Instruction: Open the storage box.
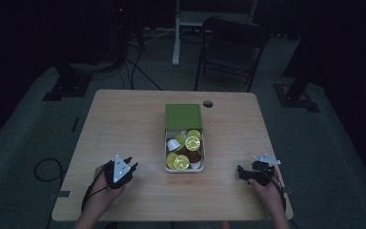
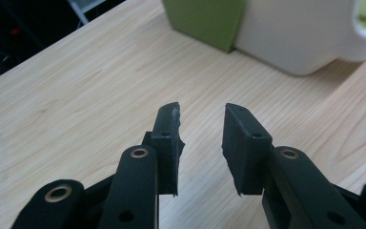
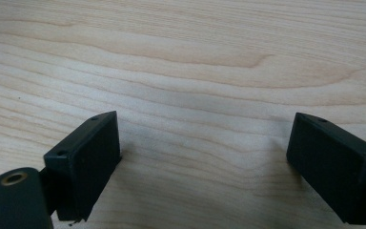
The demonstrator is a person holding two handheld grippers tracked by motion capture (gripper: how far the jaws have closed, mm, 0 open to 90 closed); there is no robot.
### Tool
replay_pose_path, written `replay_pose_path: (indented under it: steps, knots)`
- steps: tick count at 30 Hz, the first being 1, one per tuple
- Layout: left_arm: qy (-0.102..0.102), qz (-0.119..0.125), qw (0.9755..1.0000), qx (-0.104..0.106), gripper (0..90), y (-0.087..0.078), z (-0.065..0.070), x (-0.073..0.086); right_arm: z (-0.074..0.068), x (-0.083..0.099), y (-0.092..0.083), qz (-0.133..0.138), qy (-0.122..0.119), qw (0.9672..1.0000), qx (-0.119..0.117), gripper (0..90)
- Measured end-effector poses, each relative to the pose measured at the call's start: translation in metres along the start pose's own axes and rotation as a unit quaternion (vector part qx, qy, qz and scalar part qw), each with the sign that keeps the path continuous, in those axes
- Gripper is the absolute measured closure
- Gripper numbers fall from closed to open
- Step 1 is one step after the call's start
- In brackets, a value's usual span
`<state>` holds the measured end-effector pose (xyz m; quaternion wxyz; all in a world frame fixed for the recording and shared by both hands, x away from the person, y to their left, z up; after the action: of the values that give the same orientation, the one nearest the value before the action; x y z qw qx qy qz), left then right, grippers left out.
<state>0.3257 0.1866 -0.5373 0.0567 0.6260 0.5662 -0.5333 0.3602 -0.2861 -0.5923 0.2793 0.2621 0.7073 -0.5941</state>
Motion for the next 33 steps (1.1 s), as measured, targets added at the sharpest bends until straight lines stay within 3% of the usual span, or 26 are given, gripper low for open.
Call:
replay_pose_path:
  steps: [6,21,24,28,31,33]
  knots:
    - [-0.038,-0.003,0.9992,-0.013,61.1,-0.001,-0.012,0.009,0.000,0.000,0.000,0.000,0.000,1.0000,0.000,10.5]
    - [-0.085,-0.011,0.9957,-0.034,48.2,-0.007,-0.030,0.022,0.000,0.000,0.000,0.000,0.000,1.0000,0.000,10.5]
    - [-0.092,-0.011,0.9950,-0.036,41.4,-0.008,-0.033,0.024,0.000,0.000,0.000,0.000,0.000,1.0000,0.000,10.5]
    - [-0.105,-0.010,0.9940,-0.031,32.6,-0.007,-0.034,0.027,0.000,0.000,0.000,0.000,0.000,1.0000,0.000,10.4]
    - [-0.097,-0.007,0.9949,-0.025,27.2,-0.007,-0.033,0.029,0.000,0.000,0.000,0.000,0.000,1.0000,0.000,10.4]
    - [-0.103,-0.007,0.9945,-0.018,23.8,-0.006,-0.032,0.030,0.000,0.000,0.000,0.000,0.000,1.0000,0.000,10.4]
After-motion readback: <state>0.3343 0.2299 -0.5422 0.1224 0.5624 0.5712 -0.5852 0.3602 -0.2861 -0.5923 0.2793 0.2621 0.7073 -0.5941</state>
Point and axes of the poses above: each handheld gripper's, and its own axes: y roughly forward along the jaws, x roughly out of its underside, z roughly to its right, the point moved 6 cm from there along y, roughly forward along the jaws, and after that the axes turned 10 degrees about y, right-handed, at the moved point
